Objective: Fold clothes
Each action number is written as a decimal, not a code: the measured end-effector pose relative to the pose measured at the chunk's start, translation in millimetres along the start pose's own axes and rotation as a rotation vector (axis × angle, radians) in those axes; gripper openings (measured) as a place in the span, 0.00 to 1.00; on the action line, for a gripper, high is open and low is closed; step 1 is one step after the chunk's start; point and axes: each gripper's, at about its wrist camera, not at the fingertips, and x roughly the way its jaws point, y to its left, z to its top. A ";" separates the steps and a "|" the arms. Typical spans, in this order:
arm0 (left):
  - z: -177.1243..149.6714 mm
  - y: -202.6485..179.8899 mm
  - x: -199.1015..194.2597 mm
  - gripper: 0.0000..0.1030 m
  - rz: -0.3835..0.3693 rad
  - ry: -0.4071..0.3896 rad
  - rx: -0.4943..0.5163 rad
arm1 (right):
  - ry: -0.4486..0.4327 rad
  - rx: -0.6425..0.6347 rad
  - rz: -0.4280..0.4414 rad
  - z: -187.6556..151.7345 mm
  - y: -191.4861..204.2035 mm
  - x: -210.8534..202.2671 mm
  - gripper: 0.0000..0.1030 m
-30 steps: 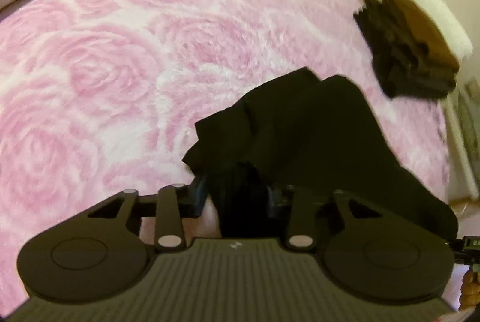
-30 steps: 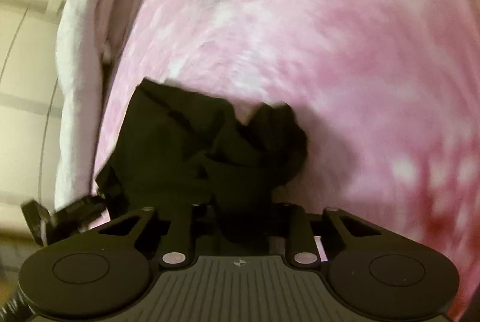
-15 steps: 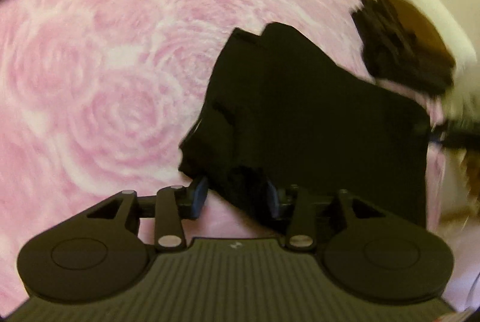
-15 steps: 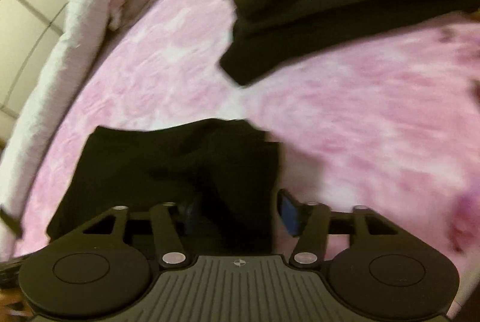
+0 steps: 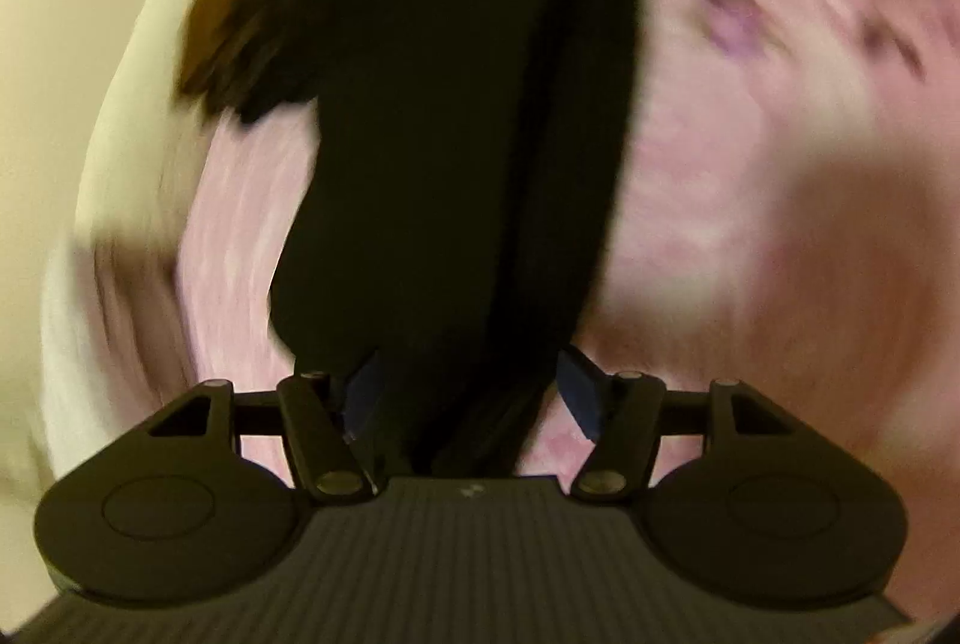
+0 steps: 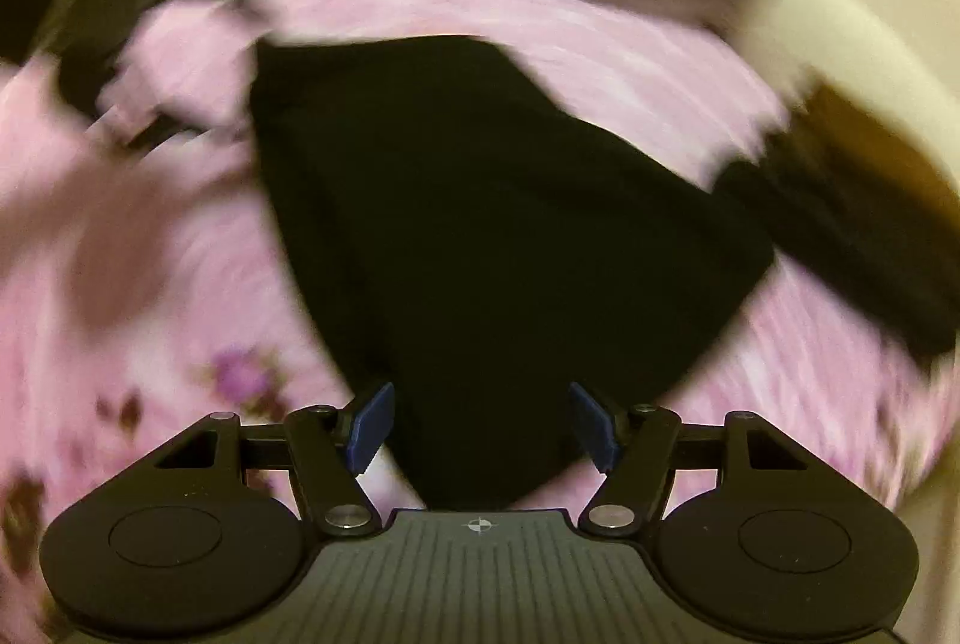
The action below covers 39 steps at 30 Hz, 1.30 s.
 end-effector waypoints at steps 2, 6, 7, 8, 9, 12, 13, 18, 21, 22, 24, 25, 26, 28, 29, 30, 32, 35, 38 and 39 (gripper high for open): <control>0.5 -2.6 6.5 0.59 0.004 0.000 0.026 | -0.005 -0.148 -0.040 -3.1 28.6 10.4 0.64; 1.5 -7.8 19.3 0.60 0.013 -0.001 0.077 | 0.014 -0.313 -0.089 -10.2 53.3 38.8 0.64; 1.7 -9.1 22.6 0.61 0.015 -0.002 0.089 | 0.009 -0.353 -0.101 -12.5 57.3 46.0 0.64; 1.9 -10.4 25.8 0.63 0.017 -0.002 0.102 | -0.008 -0.393 -0.116 -13.4 60.0 49.5 0.64; 2.2 -11.7 29.0 0.63 0.019 -0.002 0.115 | -0.016 -0.429 -0.125 -14.0 61.0 52.2 0.64; 5.5 -10.0 22.1 0.62 0.010 0.005 0.082 | -0.029 -0.508 -0.145 -15.0 60.0 57.5 0.64; 6.1 -9.6 20.5 0.62 0.006 0.009 0.064 | -0.027 -0.513 -0.148 -14.7 56.9 57.4 0.64; 23.7 -19.2 7.4 0.66 0.024 -0.029 0.055 | -0.035 -0.453 -0.110 -6.6 33.0 51.7 0.34; 36.7 -26.5 16.3 0.69 0.048 -0.022 0.067 | -0.061 -0.410 -0.098 2.7 24.1 39.5 0.23; 36.9 -27.2 22.5 0.69 0.072 -0.008 0.077 | -0.066 -0.390 -0.094 6.5 20.0 35.7 0.23; 32.3 -22.3 34.5 0.68 0.114 0.014 0.080 | -0.062 -0.321 -0.066 14.7 9.6 29.7 0.23; 29.0 -17.9 40.6 0.66 0.121 0.033 0.071 | -0.049 -0.277 -0.040 18.3 4.6 29.0 0.23; 24.1 -10.3 47.1 0.56 0.105 0.068 0.046 | -0.036 -0.232 -0.013 21.8 -0.4 28.6 0.23; 16.5 0.5 52.9 0.42 0.060 0.098 -0.011 | -0.016 -0.182 0.015 26.3 -5.8 30.5 0.23; 14.8 1.3 53.3 0.38 0.050 0.097 -0.009 | -0.007 -0.179 0.020 27.5 -5.0 32.2 0.23; 14.4 1.6 53.5 0.33 0.040 0.095 -0.002 | 0.002 -0.179 0.024 28.7 -3.8 34.0 0.23; 15.3 2.8 54.3 0.30 0.026 0.093 0.000 | 0.021 -0.178 0.020 27.6 3.0 34.2 0.23; 15.5 5.9 55.8 0.30 0.012 0.090 -0.012 | 0.053 -0.166 0.017 23.4 10.1 35.0 0.35; 15.6 9.0 57.3 0.30 -0.003 0.087 -0.024 | 0.070 -0.145 0.008 19.1 17.9 38.9 0.50; 15.7 10.0 57.8 0.30 -0.008 0.085 -0.028 | 0.073 -0.145 0.003 17.5 21.7 39.4 0.57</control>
